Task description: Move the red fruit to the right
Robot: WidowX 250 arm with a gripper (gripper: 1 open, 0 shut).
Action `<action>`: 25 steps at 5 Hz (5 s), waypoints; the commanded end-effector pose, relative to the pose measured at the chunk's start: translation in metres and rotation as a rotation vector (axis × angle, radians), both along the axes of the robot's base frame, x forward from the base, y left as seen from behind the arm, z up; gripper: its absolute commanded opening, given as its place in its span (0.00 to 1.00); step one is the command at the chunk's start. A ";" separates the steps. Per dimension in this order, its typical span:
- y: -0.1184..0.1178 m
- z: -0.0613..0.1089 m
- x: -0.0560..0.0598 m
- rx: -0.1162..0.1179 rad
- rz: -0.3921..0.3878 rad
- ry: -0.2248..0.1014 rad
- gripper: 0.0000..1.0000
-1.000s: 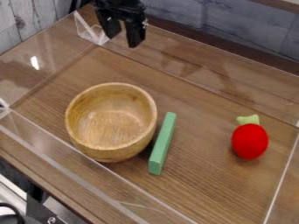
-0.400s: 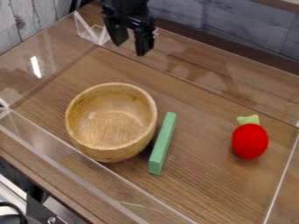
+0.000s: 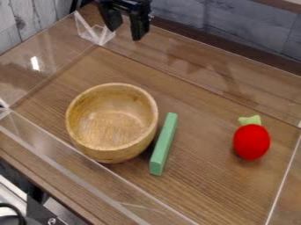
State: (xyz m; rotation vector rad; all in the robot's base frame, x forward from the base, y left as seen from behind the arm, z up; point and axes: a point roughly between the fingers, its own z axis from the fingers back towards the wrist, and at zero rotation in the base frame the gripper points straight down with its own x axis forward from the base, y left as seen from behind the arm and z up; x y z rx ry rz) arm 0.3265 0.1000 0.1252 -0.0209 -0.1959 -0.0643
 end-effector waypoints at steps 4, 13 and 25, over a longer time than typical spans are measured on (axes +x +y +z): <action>0.006 0.004 -0.008 0.008 0.159 -0.021 1.00; -0.034 -0.063 -0.023 0.040 0.092 0.060 1.00; -0.160 -0.045 -0.024 0.030 0.298 0.161 1.00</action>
